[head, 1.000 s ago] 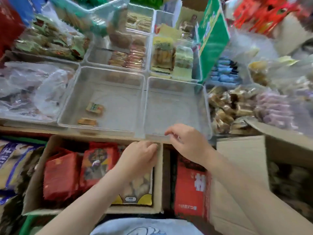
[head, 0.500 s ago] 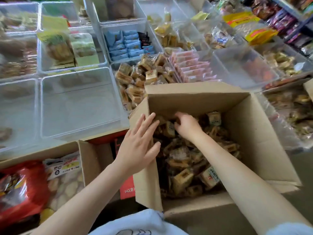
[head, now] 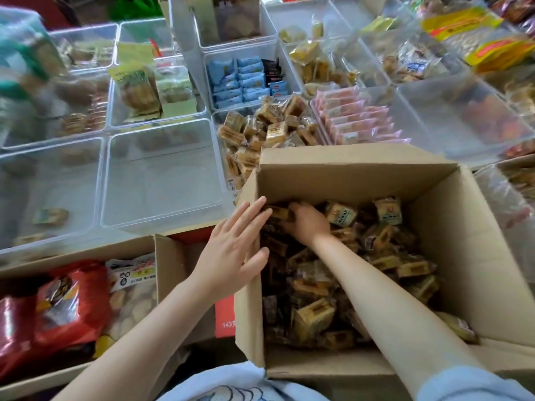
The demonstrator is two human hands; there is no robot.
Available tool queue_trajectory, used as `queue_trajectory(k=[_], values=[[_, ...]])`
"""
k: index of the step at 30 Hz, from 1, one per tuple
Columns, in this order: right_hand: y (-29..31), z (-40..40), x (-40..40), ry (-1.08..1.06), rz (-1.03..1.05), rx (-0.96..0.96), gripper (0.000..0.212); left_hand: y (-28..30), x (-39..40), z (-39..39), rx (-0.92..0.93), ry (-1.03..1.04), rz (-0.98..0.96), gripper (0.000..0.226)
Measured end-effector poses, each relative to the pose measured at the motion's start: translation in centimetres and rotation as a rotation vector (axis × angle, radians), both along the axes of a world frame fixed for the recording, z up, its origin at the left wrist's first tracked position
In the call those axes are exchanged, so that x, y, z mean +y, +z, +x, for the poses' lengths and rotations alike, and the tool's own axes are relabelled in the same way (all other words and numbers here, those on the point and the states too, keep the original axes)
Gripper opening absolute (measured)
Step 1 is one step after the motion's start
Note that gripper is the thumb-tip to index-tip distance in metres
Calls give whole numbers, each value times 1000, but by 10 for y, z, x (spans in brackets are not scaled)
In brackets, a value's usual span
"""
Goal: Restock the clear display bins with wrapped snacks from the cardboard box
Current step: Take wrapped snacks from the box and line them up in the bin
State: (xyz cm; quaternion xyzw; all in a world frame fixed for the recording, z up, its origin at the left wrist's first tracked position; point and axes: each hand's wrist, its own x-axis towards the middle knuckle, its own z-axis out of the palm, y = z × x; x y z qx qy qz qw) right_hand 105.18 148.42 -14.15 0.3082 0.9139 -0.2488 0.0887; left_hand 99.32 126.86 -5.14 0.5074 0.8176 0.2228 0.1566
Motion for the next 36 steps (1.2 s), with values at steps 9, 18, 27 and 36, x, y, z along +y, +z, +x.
queue_trajectory(k=[9, 18, 27, 36], values=[[115, 42, 22, -206, -1133, 305, 42, -3, -14, -10, -199, 54, 138, 62], [156, -81, -107, 11, -965, 310, 38, -49, -135, -129, -183, 384, -55, 52], [67, -301, -294, 235, -529, 54, 47, -97, -341, -310, 33, 853, -59, 52], [-8, -450, -420, 534, -98, -64, 33, -141, -416, -369, 170, 791, -214, 75]])
